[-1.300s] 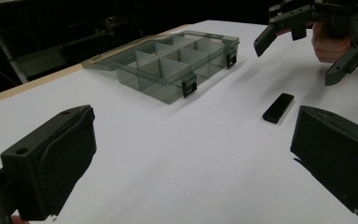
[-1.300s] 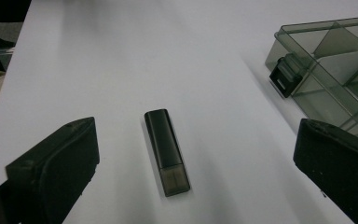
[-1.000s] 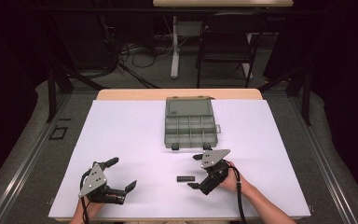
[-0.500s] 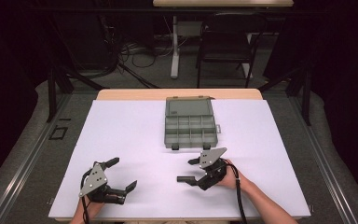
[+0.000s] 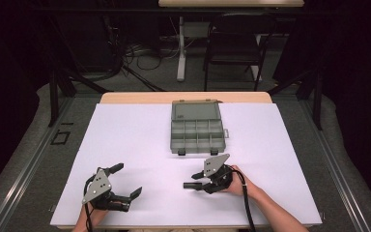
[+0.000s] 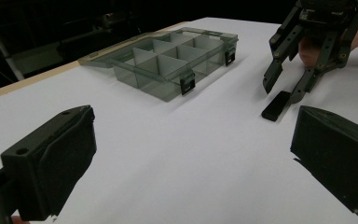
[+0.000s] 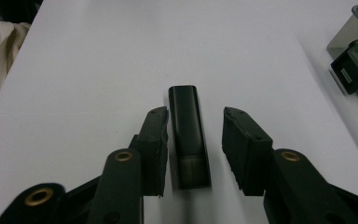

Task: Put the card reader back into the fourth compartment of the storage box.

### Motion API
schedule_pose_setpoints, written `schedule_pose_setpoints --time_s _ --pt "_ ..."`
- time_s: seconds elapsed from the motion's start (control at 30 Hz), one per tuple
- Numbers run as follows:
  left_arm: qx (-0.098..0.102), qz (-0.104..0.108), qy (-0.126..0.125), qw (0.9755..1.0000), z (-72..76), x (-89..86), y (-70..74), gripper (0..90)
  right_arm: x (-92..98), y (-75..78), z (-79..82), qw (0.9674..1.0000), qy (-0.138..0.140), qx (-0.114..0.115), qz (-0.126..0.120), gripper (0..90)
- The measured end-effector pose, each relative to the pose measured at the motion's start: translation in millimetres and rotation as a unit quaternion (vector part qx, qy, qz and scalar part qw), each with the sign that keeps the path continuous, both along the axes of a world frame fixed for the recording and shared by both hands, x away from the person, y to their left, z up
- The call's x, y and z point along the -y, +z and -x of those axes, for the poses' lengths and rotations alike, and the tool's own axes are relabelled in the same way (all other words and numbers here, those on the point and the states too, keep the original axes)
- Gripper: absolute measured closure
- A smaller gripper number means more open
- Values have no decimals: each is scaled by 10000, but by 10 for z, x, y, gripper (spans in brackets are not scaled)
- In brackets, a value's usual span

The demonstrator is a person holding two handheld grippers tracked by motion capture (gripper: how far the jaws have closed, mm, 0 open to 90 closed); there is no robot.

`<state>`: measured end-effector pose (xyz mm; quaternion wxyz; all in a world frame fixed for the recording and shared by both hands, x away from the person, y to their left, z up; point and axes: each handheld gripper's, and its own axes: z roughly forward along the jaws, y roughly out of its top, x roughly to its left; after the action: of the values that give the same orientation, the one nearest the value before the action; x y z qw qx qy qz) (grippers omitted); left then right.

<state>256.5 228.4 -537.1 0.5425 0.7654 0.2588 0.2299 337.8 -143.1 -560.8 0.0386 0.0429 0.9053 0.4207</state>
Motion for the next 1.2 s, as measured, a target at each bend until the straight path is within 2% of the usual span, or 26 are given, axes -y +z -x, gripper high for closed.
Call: schedule_pose_setpoints --time_s 0.27,0.53,0.7,1.2 --pt "3 -5 -5 10000 -1 0 -1 2 -17 -38 -9 9999 66 -57 104 673" --pt "-1 -12 5 10000 -3 0 -1 2 -22 -42 -9 9999 33 -74 86 701" --pt "4 -8 -2 10000 -1 0 -1 2 -24 -40 0 9999 44 -40 102 729" --pt "15 -26 4 10000 2 -7 3 2 -4 17 28 9998 122 153 57 736"
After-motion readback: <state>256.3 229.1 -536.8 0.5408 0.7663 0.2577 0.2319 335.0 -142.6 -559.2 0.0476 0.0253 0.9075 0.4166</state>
